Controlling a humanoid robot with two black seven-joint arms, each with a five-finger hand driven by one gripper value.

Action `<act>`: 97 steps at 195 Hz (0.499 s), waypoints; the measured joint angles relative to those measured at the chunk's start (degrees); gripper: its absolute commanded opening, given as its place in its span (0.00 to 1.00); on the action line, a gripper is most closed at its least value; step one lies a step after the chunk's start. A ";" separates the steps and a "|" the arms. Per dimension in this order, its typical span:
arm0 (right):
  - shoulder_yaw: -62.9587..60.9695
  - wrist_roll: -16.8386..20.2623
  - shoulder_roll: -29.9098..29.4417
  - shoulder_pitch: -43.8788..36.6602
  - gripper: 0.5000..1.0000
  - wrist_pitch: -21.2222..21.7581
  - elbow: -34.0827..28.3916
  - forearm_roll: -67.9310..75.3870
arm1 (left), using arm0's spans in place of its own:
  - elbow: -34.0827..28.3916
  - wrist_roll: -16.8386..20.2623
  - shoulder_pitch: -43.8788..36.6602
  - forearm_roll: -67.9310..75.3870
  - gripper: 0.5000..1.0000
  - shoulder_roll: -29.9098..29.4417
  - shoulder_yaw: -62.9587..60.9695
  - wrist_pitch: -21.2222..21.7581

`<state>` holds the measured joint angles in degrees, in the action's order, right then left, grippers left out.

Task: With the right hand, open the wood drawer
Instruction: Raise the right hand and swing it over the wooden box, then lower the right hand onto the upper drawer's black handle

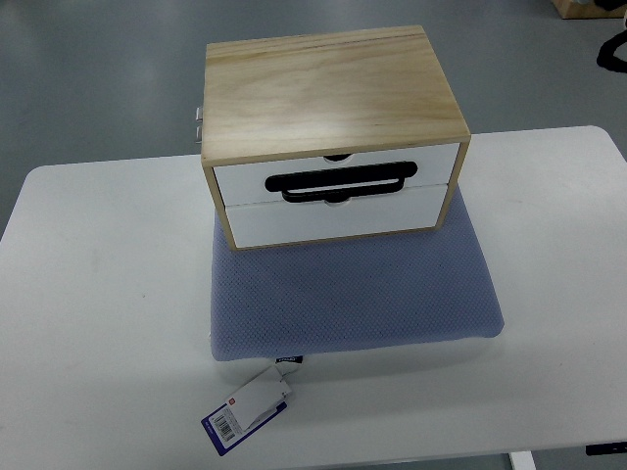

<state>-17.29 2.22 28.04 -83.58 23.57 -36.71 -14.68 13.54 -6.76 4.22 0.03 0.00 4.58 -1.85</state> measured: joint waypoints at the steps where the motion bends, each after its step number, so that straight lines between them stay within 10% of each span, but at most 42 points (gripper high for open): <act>1: 0.38 0.08 0.05 -0.35 0.89 0.04 -0.20 -0.28 | 0.00 0.00 0.00 0.00 1.00 0.00 0.00 0.00; 97: 29.82 11.91 -2.74 -29.26 0.89 8.34 -29.88 -8.21 | 0.00 0.00 -0.01 -0.13 1.00 0.00 0.08 0.00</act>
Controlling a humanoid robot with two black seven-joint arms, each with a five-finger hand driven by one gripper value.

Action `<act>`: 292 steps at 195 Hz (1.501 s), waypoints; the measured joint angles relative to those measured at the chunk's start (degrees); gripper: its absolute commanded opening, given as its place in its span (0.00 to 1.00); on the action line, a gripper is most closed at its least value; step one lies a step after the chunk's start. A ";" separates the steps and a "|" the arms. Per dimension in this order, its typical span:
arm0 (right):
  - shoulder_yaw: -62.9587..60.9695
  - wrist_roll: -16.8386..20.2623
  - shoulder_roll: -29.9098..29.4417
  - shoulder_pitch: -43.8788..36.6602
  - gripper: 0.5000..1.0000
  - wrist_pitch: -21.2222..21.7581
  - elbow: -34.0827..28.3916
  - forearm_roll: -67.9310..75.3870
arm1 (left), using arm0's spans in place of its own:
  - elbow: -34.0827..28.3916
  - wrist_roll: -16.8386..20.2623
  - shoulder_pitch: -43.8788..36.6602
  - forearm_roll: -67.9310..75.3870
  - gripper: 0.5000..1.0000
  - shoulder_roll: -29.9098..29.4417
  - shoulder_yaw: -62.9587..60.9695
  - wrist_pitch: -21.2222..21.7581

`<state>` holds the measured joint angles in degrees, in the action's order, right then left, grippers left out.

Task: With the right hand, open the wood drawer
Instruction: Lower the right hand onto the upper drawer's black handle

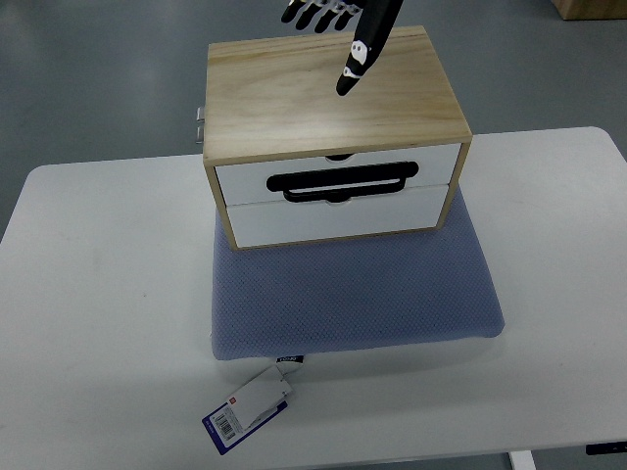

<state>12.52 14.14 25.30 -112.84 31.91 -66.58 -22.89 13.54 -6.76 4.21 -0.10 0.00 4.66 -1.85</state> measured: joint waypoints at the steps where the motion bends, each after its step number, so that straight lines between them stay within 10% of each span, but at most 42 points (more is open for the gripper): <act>1: 0.11 0.00 -0.07 -0.09 0.89 0.06 -0.29 0.02 | 0.00 -0.01 0.00 0.00 1.00 0.00 0.00 0.01; 115: 5.04 0.18 -5.53 -0.21 0.88 0.17 -9.44 0.23 | -0.45 0.00 -0.08 0.00 1.00 0.00 -0.03 0.01; 218: 8.34 15.92 -5.91 1.71 0.89 -7.34 -9.36 10.91 | -0.62 0.00 -0.08 0.01 1.00 0.00 -0.09 0.10; 292: 8.40 17.37 -6.42 2.68 0.89 -9.16 -9.29 11.84 | -0.62 -0.01 -0.08 0.02 1.00 0.00 -0.09 0.09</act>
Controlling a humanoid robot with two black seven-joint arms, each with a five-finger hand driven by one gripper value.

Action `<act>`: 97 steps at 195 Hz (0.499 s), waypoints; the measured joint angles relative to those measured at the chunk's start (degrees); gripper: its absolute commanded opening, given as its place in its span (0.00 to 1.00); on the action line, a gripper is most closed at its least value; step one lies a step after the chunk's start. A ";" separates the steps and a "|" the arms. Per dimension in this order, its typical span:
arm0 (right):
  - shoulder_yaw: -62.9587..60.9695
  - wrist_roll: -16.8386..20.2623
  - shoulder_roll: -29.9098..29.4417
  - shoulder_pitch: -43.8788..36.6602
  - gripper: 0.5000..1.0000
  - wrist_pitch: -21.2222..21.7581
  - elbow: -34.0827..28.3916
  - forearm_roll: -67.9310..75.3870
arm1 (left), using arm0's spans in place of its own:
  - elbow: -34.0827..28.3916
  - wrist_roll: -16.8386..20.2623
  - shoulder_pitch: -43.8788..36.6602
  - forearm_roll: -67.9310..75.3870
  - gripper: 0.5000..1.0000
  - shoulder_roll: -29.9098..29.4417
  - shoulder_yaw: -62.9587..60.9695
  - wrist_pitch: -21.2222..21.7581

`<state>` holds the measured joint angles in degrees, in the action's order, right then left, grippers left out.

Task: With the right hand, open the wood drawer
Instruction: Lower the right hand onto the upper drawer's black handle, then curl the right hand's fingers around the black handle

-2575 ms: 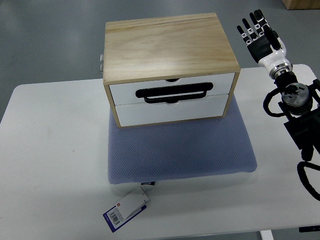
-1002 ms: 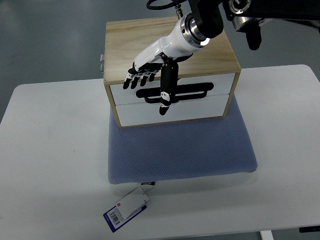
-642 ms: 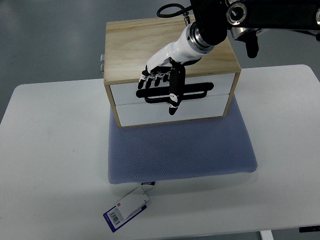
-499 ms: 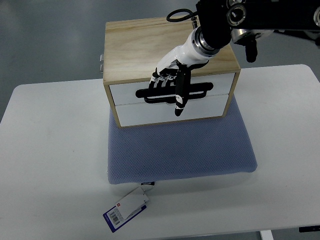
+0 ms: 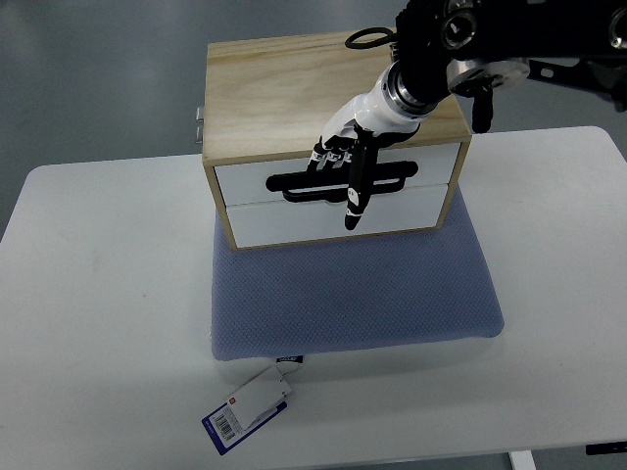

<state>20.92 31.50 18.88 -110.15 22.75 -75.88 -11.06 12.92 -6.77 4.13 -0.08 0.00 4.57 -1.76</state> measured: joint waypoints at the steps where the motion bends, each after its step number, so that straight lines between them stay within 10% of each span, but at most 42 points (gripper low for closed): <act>1: 0.00 0.00 -0.01 0.02 0.89 -0.01 0.00 -0.01 | 0.00 0.00 0.00 0.00 1.00 0.00 0.00 0.00; 97: 1.04 -0.03 -1.37 2.37 0.89 -0.80 1.26 -2.56 | 0.00 0.00 0.01 0.00 1.00 0.00 0.00 0.00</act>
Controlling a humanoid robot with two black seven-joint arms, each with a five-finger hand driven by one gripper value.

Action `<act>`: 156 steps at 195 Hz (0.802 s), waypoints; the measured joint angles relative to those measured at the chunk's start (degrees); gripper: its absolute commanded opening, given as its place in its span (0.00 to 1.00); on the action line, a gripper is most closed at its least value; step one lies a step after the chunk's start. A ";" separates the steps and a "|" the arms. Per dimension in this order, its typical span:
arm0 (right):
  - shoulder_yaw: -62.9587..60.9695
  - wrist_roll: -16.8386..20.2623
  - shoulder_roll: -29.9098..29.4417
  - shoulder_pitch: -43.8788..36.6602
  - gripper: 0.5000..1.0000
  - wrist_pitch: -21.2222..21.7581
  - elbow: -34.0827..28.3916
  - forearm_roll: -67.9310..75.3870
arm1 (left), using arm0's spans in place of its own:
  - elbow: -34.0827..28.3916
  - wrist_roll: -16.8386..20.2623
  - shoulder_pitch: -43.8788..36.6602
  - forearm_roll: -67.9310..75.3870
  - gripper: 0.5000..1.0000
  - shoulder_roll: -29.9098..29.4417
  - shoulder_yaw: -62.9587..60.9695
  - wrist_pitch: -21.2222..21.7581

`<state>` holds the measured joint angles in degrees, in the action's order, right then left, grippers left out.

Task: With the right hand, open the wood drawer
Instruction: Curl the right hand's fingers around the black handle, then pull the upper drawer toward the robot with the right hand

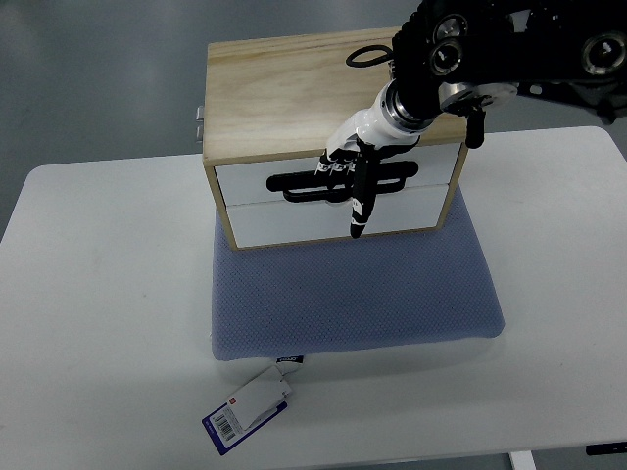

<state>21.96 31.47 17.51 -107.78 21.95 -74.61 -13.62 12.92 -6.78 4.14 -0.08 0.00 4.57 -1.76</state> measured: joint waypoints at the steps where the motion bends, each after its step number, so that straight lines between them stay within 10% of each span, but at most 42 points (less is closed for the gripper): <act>1: 0.02 0.00 -0.01 0.03 0.89 -0.02 0.01 -0.03 | 0.00 0.00 0.00 0.00 1.00 0.00 0.00 0.00; 156: 0.19 -0.14 0.38 0.80 0.89 6.36 0.06 0.41 | -0.09 0.02 0.00 -0.01 1.00 0.00 0.18 0.00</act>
<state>22.15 31.33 17.89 -106.98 28.31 -74.55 -13.20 12.83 -6.75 4.13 -0.09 0.00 4.74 -1.76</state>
